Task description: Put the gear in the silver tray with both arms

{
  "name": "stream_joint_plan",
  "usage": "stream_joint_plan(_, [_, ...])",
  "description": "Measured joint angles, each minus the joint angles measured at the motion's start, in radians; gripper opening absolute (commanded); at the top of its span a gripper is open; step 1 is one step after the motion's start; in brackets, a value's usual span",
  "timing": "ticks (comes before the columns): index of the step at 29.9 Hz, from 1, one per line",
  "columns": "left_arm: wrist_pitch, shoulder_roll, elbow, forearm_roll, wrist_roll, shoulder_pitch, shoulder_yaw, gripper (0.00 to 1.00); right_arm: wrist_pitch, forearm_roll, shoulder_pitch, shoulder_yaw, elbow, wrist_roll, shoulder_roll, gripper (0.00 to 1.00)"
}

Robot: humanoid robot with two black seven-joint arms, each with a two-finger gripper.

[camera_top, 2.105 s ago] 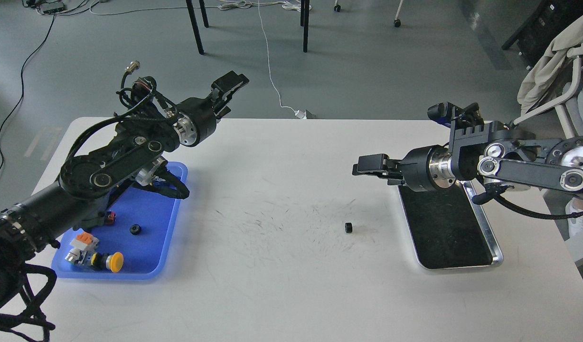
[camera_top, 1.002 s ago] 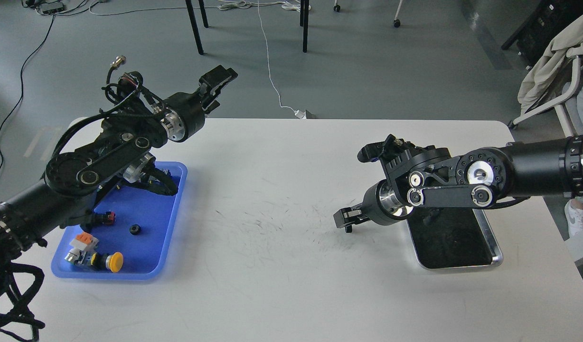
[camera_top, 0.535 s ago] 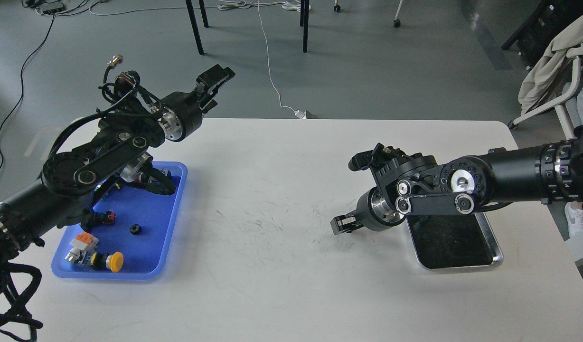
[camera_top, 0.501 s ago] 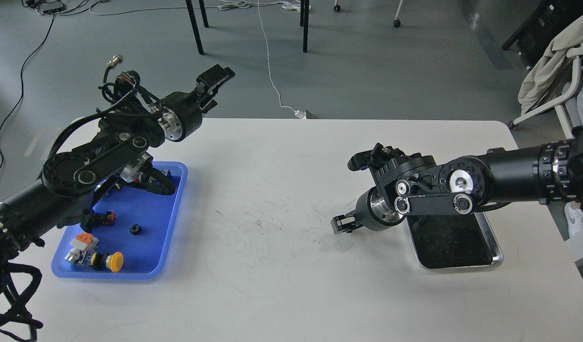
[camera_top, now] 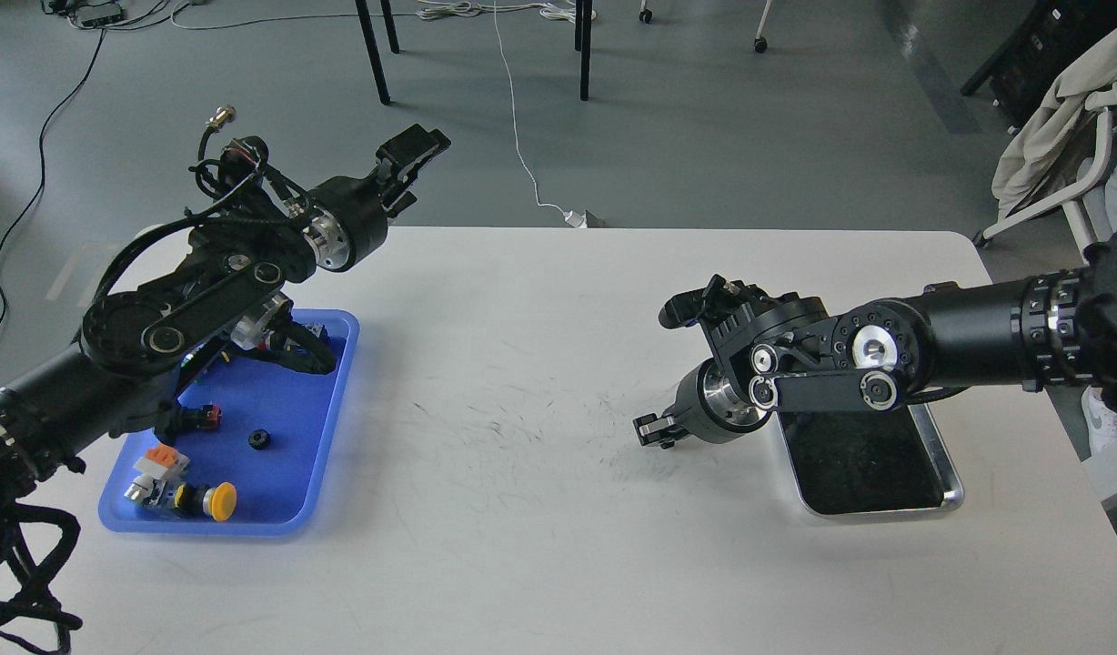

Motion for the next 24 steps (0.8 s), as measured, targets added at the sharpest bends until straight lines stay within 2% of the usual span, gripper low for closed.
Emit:
stream_joint_plan(6, [0.000, 0.001, 0.000, 0.000, 0.000, -0.001, -0.001, 0.98, 0.002, 0.008, 0.071, 0.053, 0.015, 0.005, -0.096, 0.02])
stream_joint_plan(14, [0.002, -0.004, 0.000, 0.001, 0.001, -0.003, -0.001, 0.98, 0.021, -0.021, 0.143, 0.142, 0.105, 0.013, -0.423, 0.02])
stream_joint_plan(18, [0.002, -0.010, 0.000, 0.001, 0.001, -0.002, -0.001, 0.98, 0.024, -0.147, 0.075, 0.146, 0.098, 0.040, -0.546, 0.02])
stream_joint_plan(24, [0.002, -0.027, 0.000, 0.001, 0.001, -0.001, 0.001, 0.98, 0.000, -0.259, -0.118, 0.211, -0.024, 0.045, -0.576, 0.03])
